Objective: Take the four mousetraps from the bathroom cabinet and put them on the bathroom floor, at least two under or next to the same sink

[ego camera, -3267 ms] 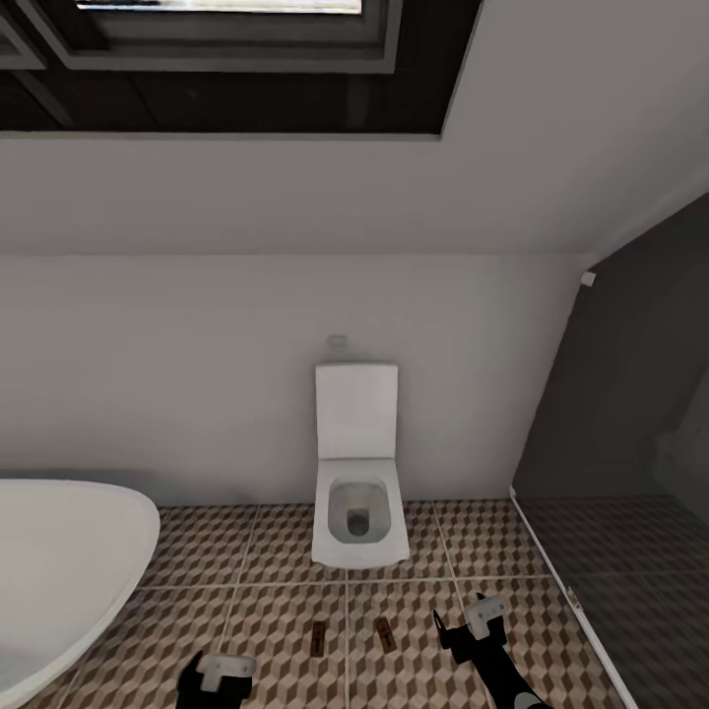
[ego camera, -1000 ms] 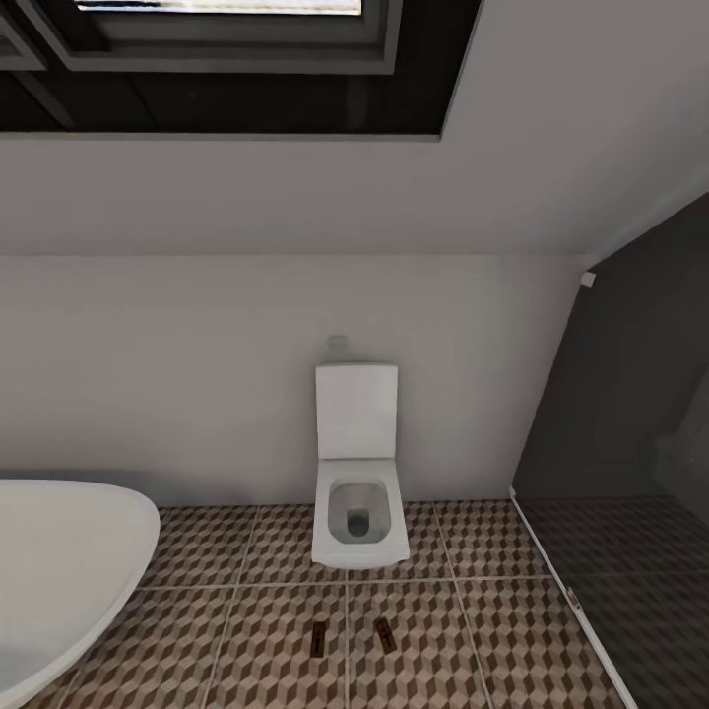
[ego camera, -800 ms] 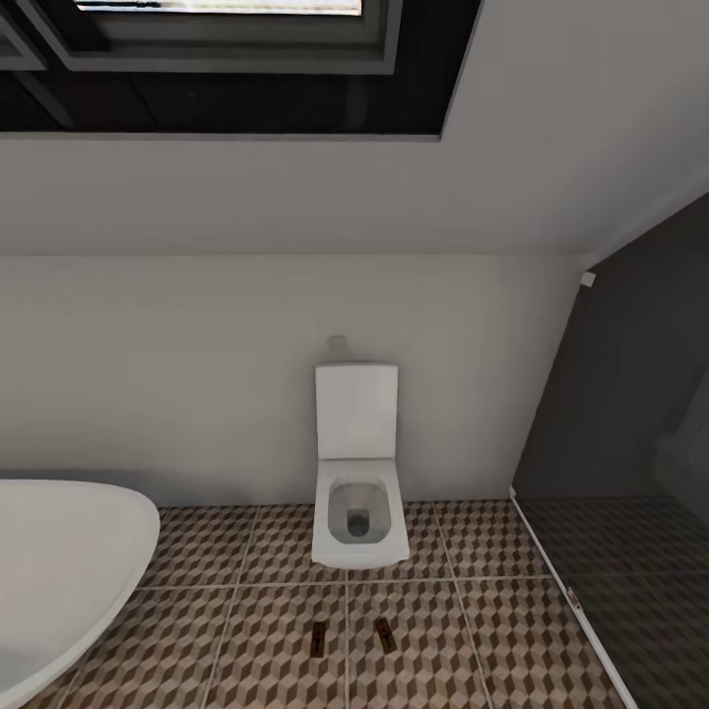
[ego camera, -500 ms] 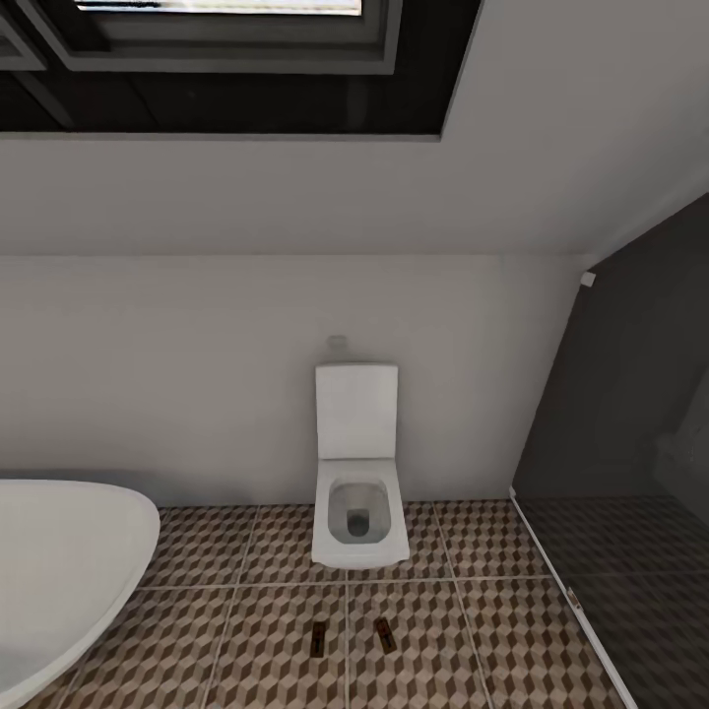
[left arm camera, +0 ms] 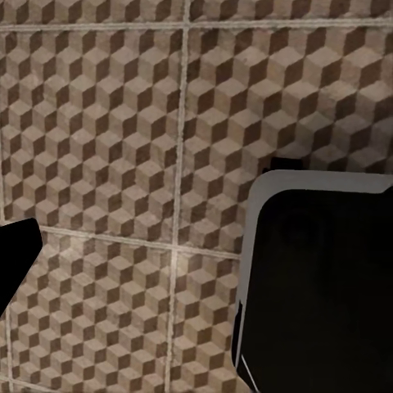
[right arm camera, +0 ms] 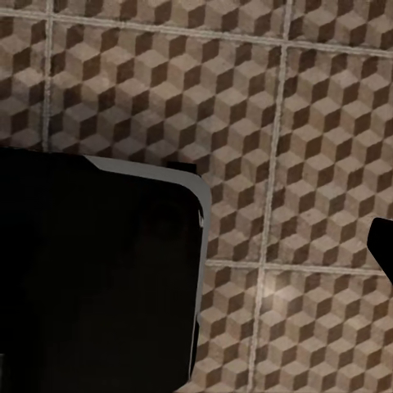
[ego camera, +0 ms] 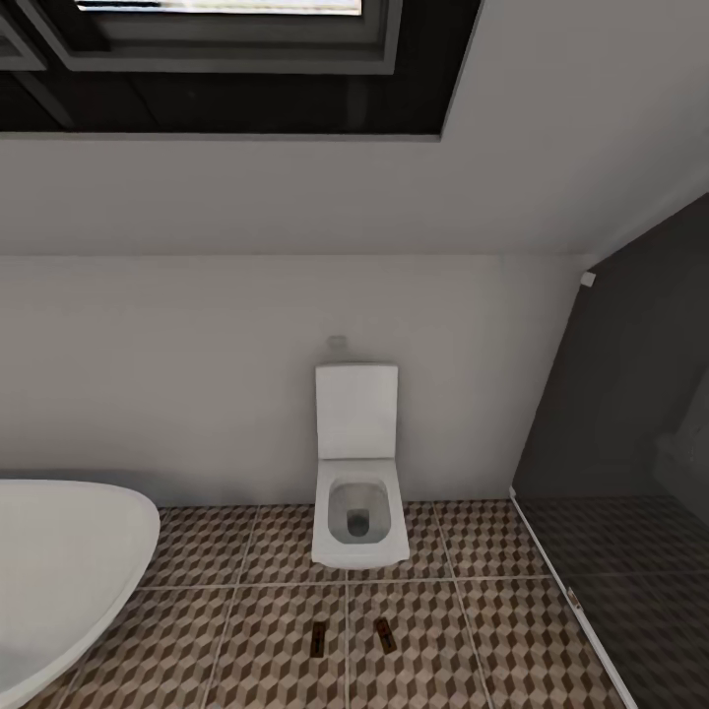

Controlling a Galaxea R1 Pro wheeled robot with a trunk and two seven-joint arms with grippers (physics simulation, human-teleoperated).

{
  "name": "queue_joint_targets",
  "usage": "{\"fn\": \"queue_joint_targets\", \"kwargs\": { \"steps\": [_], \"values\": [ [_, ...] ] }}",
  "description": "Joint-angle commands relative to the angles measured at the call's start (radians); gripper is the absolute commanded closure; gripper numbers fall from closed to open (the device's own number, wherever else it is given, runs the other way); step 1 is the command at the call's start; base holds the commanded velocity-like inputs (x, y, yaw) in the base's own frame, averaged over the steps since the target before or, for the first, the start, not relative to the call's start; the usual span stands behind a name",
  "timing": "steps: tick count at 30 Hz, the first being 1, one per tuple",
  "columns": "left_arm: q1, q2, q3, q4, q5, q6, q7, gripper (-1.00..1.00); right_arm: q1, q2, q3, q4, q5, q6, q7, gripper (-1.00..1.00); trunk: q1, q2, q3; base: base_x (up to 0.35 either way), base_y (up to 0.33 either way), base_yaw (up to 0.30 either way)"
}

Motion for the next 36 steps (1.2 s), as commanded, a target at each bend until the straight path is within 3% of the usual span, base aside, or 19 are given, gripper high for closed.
{"fn": "queue_joint_targets", "kwargs": {
  "steps": [1,21,36],
  "values": [
    [-0.001,-0.001,-0.008,0.003,0.007,-0.005,0.000,-1.00,0.000,0.000,0.009,0.000,-0.007,-0.002,-0.002,-1.00,0.001,-0.002,-0.002,0.000,0.000,0.000],
    [-0.001,-0.014,-0.008,0.003,0.007,-0.005,0.000,-1.00,0.000,0.000,0.007,-0.001,-0.008,-0.003,-0.003,-1.00,0.001,-0.002,-0.003,0.000,0.000,0.000],
    [-0.001,-0.014,-0.008,0.003,0.007,-0.005,0.000,-1.00,0.000,0.002,0.007,-0.002,-0.009,-0.003,-0.002,-1.00,0.001,-0.002,-0.024,0.000,0.000,0.000]
  ]
}}
